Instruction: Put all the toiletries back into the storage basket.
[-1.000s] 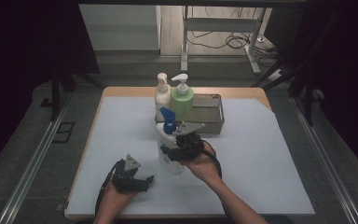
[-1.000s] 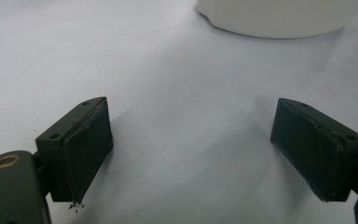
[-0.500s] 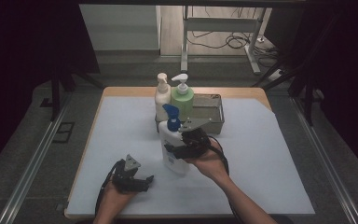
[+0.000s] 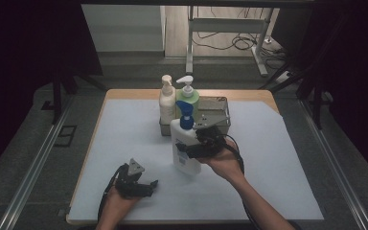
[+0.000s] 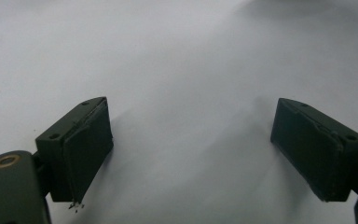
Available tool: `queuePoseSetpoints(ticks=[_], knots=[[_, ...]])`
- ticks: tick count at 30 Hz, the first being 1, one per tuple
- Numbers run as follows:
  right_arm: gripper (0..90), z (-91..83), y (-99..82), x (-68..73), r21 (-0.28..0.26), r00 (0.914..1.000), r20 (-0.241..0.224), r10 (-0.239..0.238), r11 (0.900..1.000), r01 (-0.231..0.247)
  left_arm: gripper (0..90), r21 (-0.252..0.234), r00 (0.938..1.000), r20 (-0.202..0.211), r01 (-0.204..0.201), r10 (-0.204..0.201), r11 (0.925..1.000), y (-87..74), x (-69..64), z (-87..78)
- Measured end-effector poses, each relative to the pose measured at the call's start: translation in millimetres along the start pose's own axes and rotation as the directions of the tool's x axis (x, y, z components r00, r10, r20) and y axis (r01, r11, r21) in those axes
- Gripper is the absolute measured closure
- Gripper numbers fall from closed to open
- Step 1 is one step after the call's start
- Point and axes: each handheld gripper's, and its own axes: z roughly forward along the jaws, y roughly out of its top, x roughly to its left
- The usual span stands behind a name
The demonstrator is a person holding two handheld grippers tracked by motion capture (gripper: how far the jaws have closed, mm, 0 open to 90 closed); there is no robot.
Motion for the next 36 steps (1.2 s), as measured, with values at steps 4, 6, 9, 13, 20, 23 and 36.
queuePoseSetpoints(ticks=[4,6,9,13,20,23,36], knots=[[39.6,-7.7,2.9,-3.7,0.002,0.9999,0.016,0.003,1.0,-0.003,12.2,0.0,1.0,0.0,0.0,0.0,1.0,0.0,0.0,0.0],[39.6,-11.1,3.6,-6.1,0.001,0.9997,0.023,0.003,1.0,-0.003,12.2,0.0,1.0,0.0,0.0,0.0,1.0,0.0,0.0,0.0],[39.6,-15.5,3.8,-10.4,-0.001,0.9992,0.038,0.006,1.0,-0.006,12.2,-0.001,1.0,0.0,0.001,-0.001,1.0,0.0,-0.1,0.0],[39.7,-21.0,3.9,-16.5,-0.002,0.9986,0.051,0.016,0.9999,-0.016,12.2,0.0,1.0,0.0,0.001,-0.001,1.0,0.0,0.0,0.0],[39.6,-32.0,5.7,-26.8,-0.013,0.9963,0.082,0.025,0.9996,-0.024,12.2,0.0,1.0,0.0,0.0,0.0,1.0,0.0,0.0,0.0],[39.7,-36.1,6.3,-30.7,-0.02,0.9953,0.092,0.03,0.9994,-0.029,12.2,0.0,1.0,0.0,0.0,0.0,1.0,0.0,0.0,0.0],[39.8,-54.5,11.7,-53.5,-0.041,0.9851,0.162,0.057,0.9979,-0.051,12.2,0.0,1.0,0.0,0.0,0.0,1.0,0.0,-0.1,0.0]])
